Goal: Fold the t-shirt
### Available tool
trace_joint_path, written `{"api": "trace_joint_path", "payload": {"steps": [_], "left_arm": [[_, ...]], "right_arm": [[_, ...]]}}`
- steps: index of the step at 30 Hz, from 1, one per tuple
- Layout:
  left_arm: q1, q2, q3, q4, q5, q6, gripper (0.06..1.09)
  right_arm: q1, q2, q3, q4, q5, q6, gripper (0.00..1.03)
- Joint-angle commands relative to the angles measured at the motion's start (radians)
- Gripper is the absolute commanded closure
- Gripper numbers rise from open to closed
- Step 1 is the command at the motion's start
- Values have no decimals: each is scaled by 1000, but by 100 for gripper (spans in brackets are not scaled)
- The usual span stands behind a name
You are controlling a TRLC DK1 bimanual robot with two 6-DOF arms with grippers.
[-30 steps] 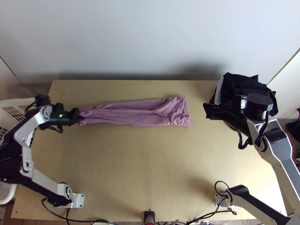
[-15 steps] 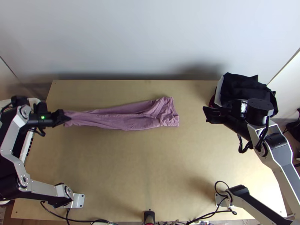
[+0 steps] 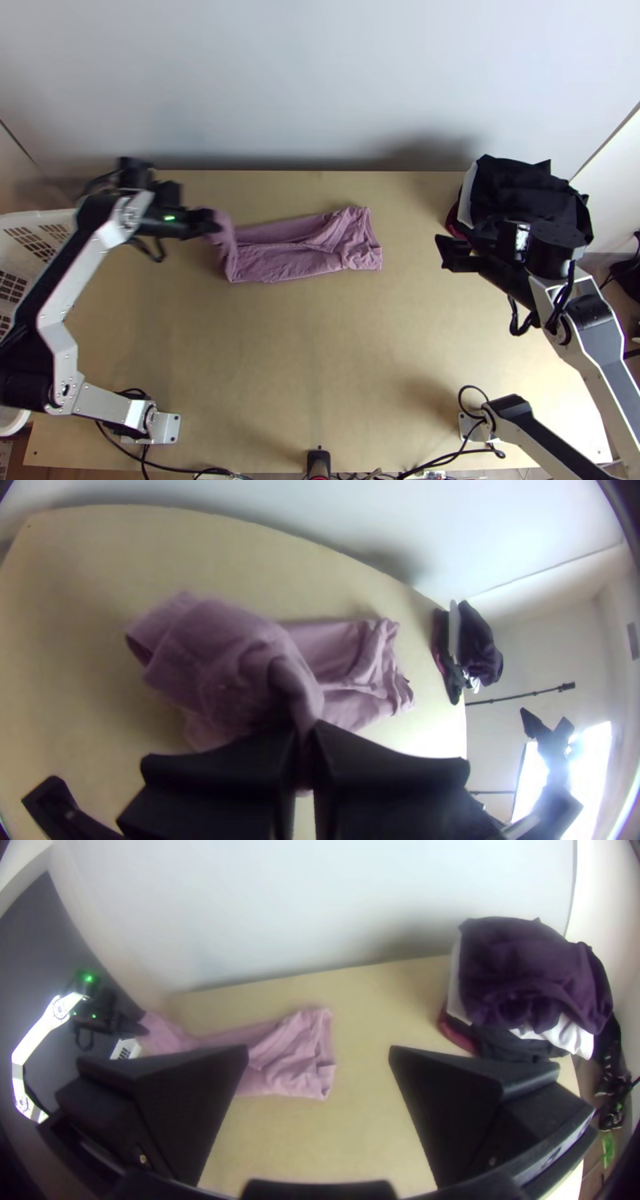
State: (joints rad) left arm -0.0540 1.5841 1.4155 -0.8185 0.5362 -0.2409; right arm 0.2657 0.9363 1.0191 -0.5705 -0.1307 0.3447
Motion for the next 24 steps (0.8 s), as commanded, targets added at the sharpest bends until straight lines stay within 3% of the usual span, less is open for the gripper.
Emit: {"api": "trace_joint_path", "payload": {"steps": [1,11,24], "left_arm": [[-288,89,105,68,-74,-117,104],[-511,284,252,131,-142,-175,104],[-612,582,523,177,-205,-259,104]], "right_arm": [[-19,-53,-57,3,0,4,5],[-60,-133,-154,23,-10,23,5],[-108,-243,-257,3,-35,48,5]]}}
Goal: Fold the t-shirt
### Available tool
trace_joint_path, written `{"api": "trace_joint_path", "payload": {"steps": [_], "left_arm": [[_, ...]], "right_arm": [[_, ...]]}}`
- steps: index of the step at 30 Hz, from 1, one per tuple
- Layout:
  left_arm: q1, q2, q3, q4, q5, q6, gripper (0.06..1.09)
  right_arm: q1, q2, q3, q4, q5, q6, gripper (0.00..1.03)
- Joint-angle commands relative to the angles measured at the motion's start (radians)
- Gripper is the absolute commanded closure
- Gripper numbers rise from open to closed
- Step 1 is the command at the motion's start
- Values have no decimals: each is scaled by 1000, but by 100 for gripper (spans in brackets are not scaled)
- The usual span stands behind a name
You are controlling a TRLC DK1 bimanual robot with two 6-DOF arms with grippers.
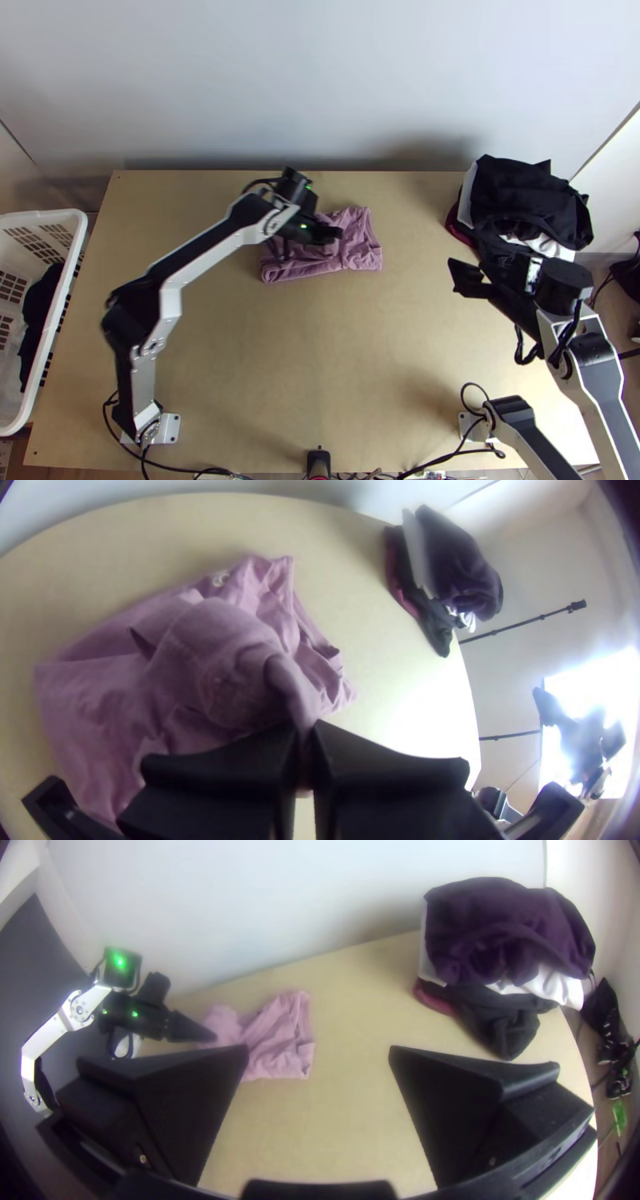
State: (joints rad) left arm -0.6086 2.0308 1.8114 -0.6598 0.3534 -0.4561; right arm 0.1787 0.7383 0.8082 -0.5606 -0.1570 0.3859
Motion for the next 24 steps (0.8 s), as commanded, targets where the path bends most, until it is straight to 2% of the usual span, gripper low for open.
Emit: {"api": "trace_joint_path", "payload": {"steps": [1,6,9,10,12,13,14,18,21,24], "left_arm": [[-68,146,141,22,-22,-47,104],[-105,213,215,71,-99,-81,104],[-105,278,313,60,-111,-122,103],[-109,295,338,54,-111,-127,96],[-128,316,368,37,-120,-135,55],[-140,318,368,40,-169,-135,39],[-146,325,368,49,-231,-138,28],[-126,368,417,55,-277,-171,13],[-128,350,416,51,-277,-168,12],[-122,310,414,48,-277,-220,12]], "right_arm": [[-22,-45,-46,-7,-9,7,5],[-30,-50,-44,-9,-22,19,5],[-35,-65,-44,-25,-33,27,5],[-38,-71,-44,-32,-33,27,5],[-38,-91,-46,-44,-35,25,5],[-38,-99,-44,-55,-35,25,5],[-38,-105,-44,-64,-41,27,5],[-38,-131,-46,-97,-61,42,5],[-39,-143,-47,-105,-61,42,5],[-39,-146,-46,-105,-61,42,5]]}}
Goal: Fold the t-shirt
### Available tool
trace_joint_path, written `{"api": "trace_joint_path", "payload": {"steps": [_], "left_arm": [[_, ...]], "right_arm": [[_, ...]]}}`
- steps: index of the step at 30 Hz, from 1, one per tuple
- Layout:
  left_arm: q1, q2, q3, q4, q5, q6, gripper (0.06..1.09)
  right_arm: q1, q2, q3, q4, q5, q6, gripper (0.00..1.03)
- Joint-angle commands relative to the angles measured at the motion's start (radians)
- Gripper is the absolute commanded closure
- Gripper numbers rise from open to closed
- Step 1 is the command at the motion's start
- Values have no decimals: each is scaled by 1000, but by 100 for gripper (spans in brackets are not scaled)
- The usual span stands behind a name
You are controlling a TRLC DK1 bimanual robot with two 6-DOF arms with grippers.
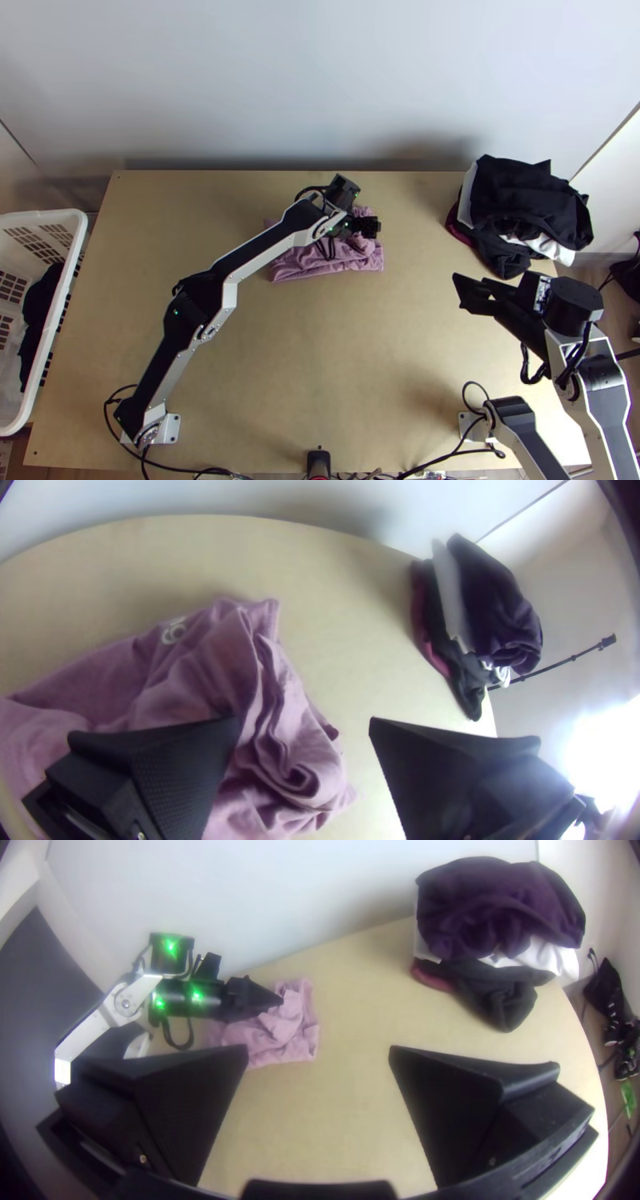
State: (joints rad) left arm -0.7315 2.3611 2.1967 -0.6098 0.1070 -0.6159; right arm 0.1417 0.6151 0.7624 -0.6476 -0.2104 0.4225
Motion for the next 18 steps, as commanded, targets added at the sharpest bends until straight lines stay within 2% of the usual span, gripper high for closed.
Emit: {"api": "trace_joint_path", "payload": {"steps": [1,4,6,8,12,18], "left_arm": [[12,-36,29,-1,-30,-91,12],[57,-92,28,5,-30,-160,12],[95,-152,3,5,-21,-163,12],[136,-227,-51,5,25,-143,12],[192,-427,-249,7,83,-33,12],[257,-703,-641,36,82,154,12]], "right_arm": [[-2,-23,-2,-17,-9,5,5],[-2,-25,-5,-18,-15,10,5],[4,-25,-15,-24,-34,16,5],[22,-25,-29,-27,-46,22,5],[61,-8,-58,-23,-49,25,5],[116,9,-179,77,-70,52,5]]}}
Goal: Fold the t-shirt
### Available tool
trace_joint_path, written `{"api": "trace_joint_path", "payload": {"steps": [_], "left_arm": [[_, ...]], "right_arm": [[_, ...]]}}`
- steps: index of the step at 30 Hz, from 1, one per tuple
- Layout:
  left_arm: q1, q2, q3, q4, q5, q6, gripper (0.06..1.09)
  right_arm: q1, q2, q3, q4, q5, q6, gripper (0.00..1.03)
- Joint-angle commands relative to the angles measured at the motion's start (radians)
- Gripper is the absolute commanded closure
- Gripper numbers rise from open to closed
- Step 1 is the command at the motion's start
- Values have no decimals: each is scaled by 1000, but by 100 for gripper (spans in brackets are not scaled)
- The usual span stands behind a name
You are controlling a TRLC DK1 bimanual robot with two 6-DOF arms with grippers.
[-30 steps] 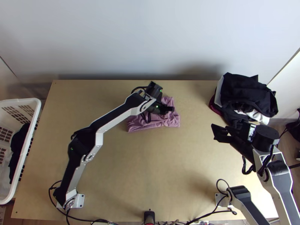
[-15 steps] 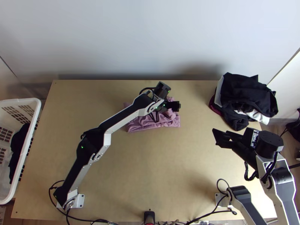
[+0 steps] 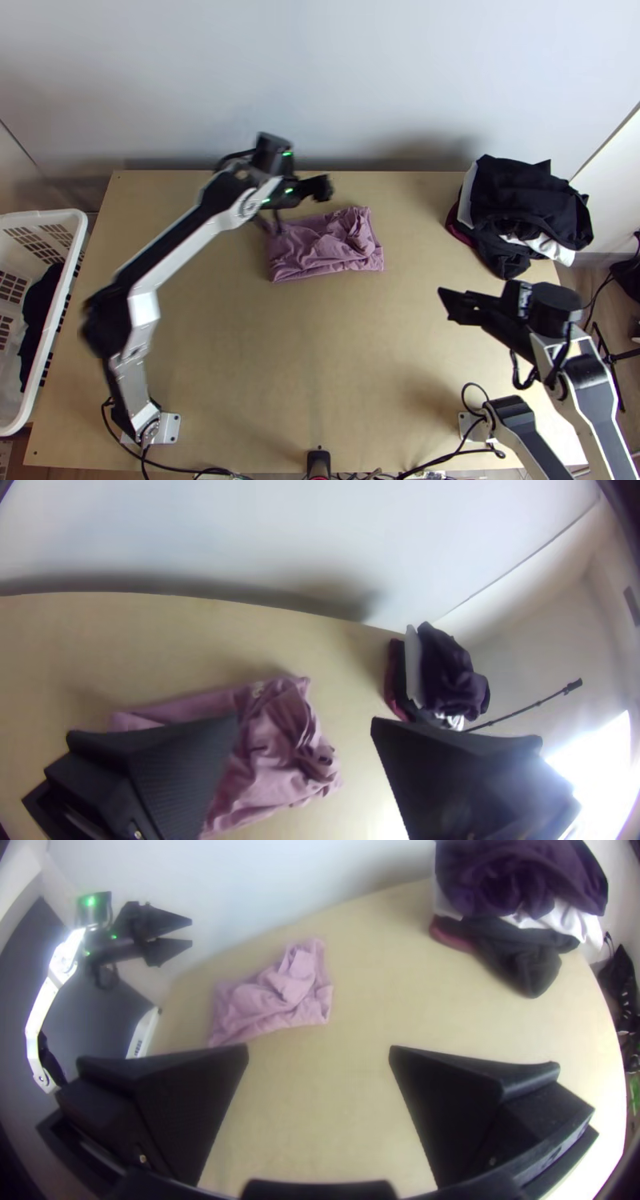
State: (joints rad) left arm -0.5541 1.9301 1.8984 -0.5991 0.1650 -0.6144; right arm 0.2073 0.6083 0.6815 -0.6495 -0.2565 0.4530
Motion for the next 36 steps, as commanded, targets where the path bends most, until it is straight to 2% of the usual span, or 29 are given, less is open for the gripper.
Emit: {"api": "trace_joint_path", "payload": {"steps": [1,4,11,18,26,32,36], "left_arm": [[100,-313,-404,39,22,174,12],[155,-425,-542,50,16,237,12],[281,-629,-716,36,14,268,12],[333,-763,-795,28,11,248,12],[391,-853,-863,19,2,249,12],[413,-882,-860,1,-15,248,12],[447,-896,-854,-7,-21,254,12]], "right_arm": [[52,22,-119,103,-36,29,5],[76,57,-165,160,-69,53,5],[196,185,-168,202,-98,87,5],[303,420,-178,458,-92,234,5],[340,717,-106,725,-70,248,5],[340,895,-42,823,-53,256,5],[325,976,1,835,-47,259,5]]}}
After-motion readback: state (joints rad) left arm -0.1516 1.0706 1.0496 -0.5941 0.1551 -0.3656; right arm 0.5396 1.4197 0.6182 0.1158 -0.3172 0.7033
